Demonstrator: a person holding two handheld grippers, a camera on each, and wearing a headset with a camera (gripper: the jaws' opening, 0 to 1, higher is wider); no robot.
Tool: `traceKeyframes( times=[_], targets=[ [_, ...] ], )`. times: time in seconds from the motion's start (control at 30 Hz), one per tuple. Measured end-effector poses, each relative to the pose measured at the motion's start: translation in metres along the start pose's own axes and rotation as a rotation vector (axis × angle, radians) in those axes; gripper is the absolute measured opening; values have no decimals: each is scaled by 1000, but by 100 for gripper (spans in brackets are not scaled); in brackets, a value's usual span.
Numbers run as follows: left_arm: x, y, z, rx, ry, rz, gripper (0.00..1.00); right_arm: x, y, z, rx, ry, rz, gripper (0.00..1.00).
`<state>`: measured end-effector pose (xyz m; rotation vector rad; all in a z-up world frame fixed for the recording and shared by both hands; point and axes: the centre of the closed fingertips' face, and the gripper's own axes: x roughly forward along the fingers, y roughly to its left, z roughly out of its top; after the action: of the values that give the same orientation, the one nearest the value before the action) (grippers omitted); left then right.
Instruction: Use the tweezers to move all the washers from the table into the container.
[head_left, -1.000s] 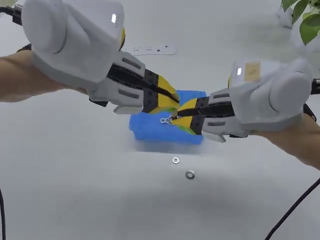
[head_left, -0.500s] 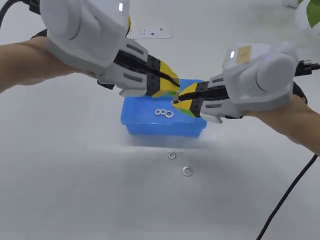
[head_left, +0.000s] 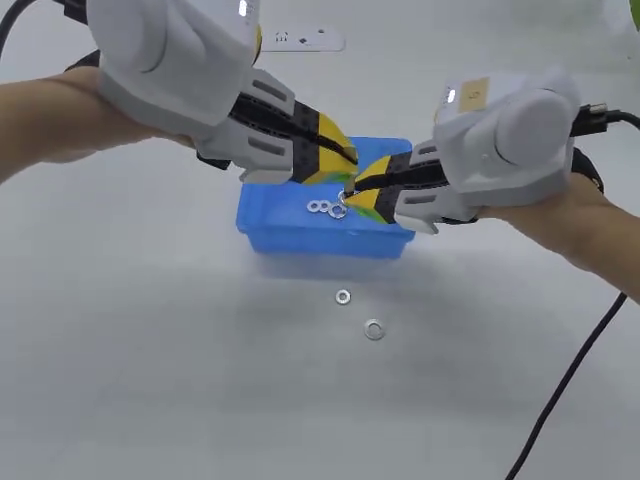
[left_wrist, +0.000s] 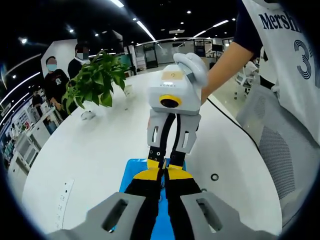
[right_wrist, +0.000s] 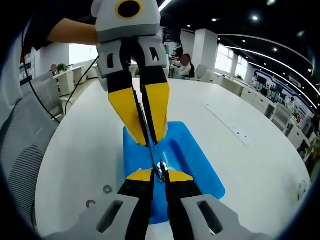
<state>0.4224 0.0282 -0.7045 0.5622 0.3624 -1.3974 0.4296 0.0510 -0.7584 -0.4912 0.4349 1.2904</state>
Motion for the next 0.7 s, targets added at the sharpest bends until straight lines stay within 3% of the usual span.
traceKeyframes(
  times=[0.43,0.7],
  targets=[
    [1,-5,7,16,0,-4,6,-4,1,-1,5,1,-11,12],
    [-4,-6,9,32,3,6,6,-5,-1,13,37,-41,-20,16]
  ],
)
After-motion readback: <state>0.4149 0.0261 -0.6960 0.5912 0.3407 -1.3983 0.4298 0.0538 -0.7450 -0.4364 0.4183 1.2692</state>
